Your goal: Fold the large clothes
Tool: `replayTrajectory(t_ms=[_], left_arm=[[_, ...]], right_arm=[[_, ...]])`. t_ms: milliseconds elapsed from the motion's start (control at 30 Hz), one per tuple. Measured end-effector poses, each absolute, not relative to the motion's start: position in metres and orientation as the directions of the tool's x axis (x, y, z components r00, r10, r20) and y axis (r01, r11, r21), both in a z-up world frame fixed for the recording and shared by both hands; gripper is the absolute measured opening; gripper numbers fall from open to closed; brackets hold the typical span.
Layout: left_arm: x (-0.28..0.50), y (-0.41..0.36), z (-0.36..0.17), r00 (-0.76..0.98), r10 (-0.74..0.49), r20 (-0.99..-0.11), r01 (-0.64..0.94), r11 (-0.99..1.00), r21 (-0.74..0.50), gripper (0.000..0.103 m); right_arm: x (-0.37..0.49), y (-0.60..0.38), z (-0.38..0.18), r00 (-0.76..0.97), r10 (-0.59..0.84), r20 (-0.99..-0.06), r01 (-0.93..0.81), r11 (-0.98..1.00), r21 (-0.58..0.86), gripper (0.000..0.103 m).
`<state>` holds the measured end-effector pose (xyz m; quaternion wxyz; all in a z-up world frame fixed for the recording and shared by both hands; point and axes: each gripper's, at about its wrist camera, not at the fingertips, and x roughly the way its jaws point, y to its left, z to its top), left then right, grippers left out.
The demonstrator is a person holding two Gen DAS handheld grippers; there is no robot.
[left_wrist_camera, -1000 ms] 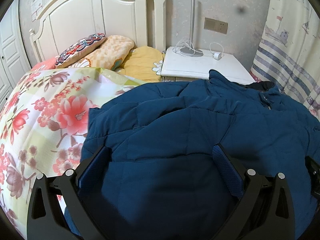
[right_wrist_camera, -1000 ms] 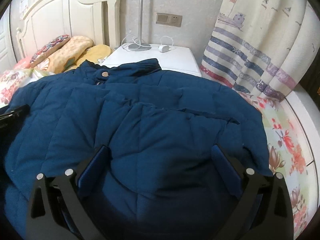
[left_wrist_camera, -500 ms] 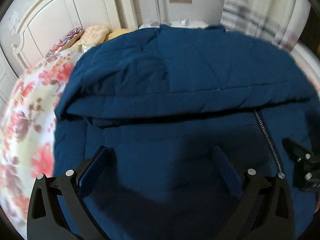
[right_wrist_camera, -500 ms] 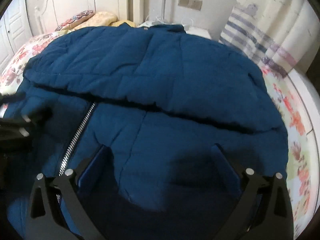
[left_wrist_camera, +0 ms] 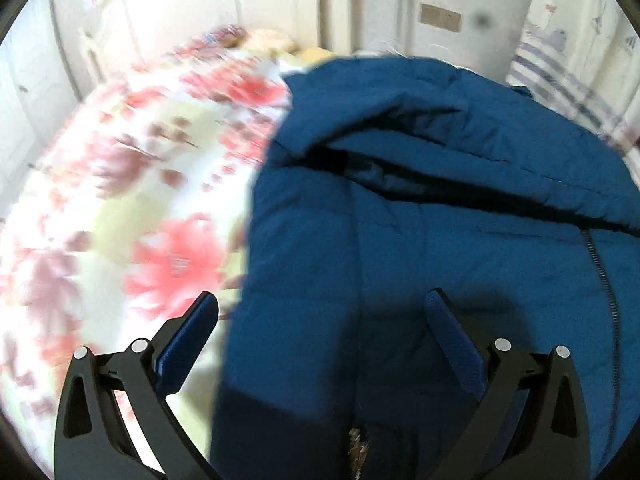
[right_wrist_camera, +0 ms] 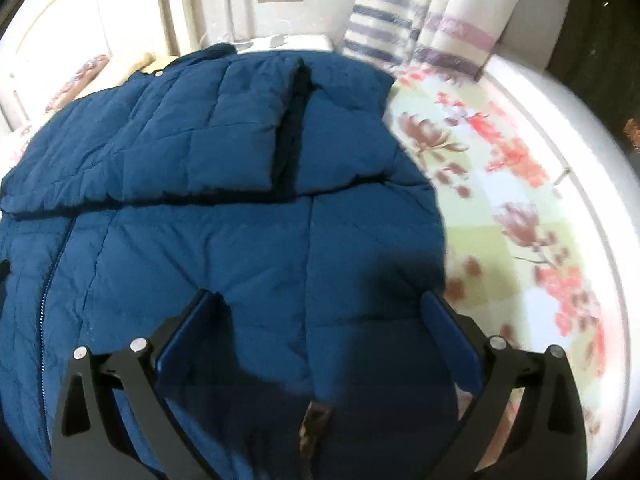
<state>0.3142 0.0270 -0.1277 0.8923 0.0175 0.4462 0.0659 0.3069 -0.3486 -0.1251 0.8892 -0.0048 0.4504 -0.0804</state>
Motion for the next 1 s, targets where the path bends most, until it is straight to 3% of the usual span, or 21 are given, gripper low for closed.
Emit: replayTrajectory(t_ms=[133,267,333,467,600,800,933,1000], left_arm=[[0.279,-0.005,-0.093,0.685,0.031,-0.728,0.025,0.998,0.066,0.098],[0.261,-0.055,-0.105,0.637,-0.092,-0.766,0.199,0.979,0.048,0.098],[0.259,-0.074,-0.131,0.599,-0.045,-0.799,0.235,0.964,0.122,0.099],[0.266,-0.057,-0.128,0.589,-0.078,-0.804,0.225,0.972,0.070,0.099],[0.240,-0.036,-0.116,0.635,-0.024,-0.773,0.162,0.981,0.103,0.099],[0.217,-0.037,-0.127,0.607,-0.003,-0.795,0.189,0.972,0.141,0.099],[0.208,-0.025,-0.116,0.617,0.039,-0.786,0.118,0.983,0.141,0.098],[0.188,-0.033,-0.100,0.643,-0.070,-0.763,0.200,0.977,0.079,0.098]], right_arm=[[0.263,-0.289,-0.108,0.647,-0.017,-0.762,-0.073,0.994,-0.083,0.100],[0.248,-0.238,-0.141,0.573,0.026,-0.819,-0.251,0.957,-0.146,0.100],[0.247,-0.239,-0.148,0.580,0.043,-0.813,-0.239,0.964,-0.120,0.100],[0.243,-0.259,-0.147,0.557,0.060,-0.828,-0.222,0.972,-0.079,0.100],[0.208,-0.274,-0.129,0.613,0.064,-0.787,-0.195,0.978,-0.072,0.100],[0.177,-0.274,-0.148,0.587,0.063,-0.807,-0.235,0.967,-0.096,0.100],[0.165,-0.262,-0.137,0.600,0.002,-0.800,-0.211,0.965,-0.156,0.100],[0.153,-0.258,-0.132,0.607,0.068,-0.792,-0.264,0.957,-0.121,0.100]])
